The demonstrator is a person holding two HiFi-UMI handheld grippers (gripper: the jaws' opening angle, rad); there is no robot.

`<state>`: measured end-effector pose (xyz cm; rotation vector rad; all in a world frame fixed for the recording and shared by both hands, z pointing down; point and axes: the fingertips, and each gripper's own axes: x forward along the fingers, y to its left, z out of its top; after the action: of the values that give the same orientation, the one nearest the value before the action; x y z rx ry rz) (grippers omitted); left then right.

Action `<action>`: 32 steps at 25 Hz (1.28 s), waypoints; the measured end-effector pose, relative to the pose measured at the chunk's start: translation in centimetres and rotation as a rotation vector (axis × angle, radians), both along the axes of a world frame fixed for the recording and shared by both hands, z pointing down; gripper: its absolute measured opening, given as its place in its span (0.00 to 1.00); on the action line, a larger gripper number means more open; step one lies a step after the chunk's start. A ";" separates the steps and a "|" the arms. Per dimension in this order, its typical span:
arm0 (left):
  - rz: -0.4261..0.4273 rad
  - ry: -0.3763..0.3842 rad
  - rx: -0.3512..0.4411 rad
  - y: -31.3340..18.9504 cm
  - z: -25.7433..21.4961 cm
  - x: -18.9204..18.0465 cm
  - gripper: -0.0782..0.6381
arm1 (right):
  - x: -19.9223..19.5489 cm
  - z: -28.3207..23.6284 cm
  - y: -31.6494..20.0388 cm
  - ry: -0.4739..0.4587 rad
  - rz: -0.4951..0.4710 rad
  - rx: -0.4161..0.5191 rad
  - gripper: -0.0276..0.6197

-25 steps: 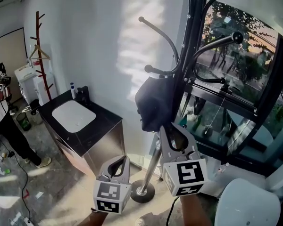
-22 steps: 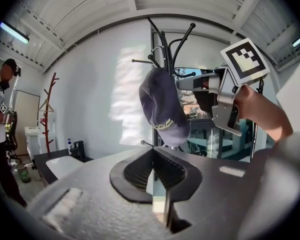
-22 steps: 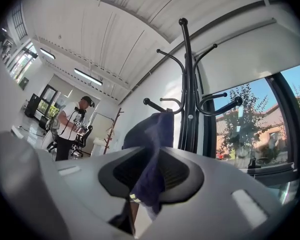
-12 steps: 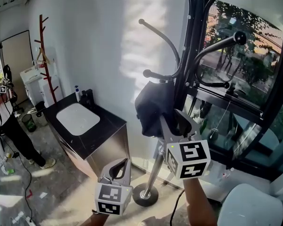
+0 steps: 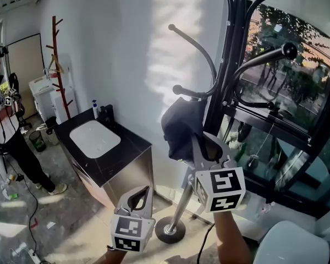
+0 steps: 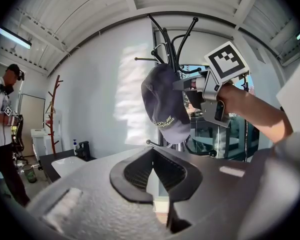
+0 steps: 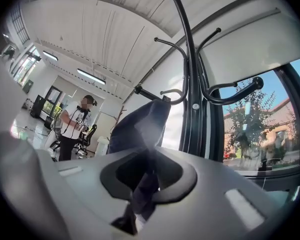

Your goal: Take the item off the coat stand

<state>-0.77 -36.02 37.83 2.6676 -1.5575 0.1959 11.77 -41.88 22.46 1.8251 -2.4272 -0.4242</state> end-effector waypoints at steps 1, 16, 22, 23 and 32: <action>-0.002 0.001 0.000 0.0 0.0 -0.1 0.12 | -0.1 -0.1 0.1 0.000 -0.001 0.006 0.10; -0.047 0.013 0.006 0.1 -0.2 -2.3 0.12 | -2.6 -3.4 1.4 -0.018 -0.046 0.136 0.10; -0.064 0.017 0.009 0.4 -0.5 -4.1 0.12 | -4.8 -4.4 2.0 -0.007 -0.071 0.161 0.10; -0.069 0.019 0.009 0.5 -0.5 -4.4 0.12 | -5.3 -4.5 2.2 -0.005 -0.077 0.163 0.10; -0.103 0.036 0.015 1.5 -0.6 -6.3 0.12 | -7.9 -2.1 4.0 -0.017 -0.118 0.124 0.10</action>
<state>-7.04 -34.56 37.19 2.5784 -1.6862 0.1318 3.85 -37.88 20.31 1.7427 -2.5832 -0.5822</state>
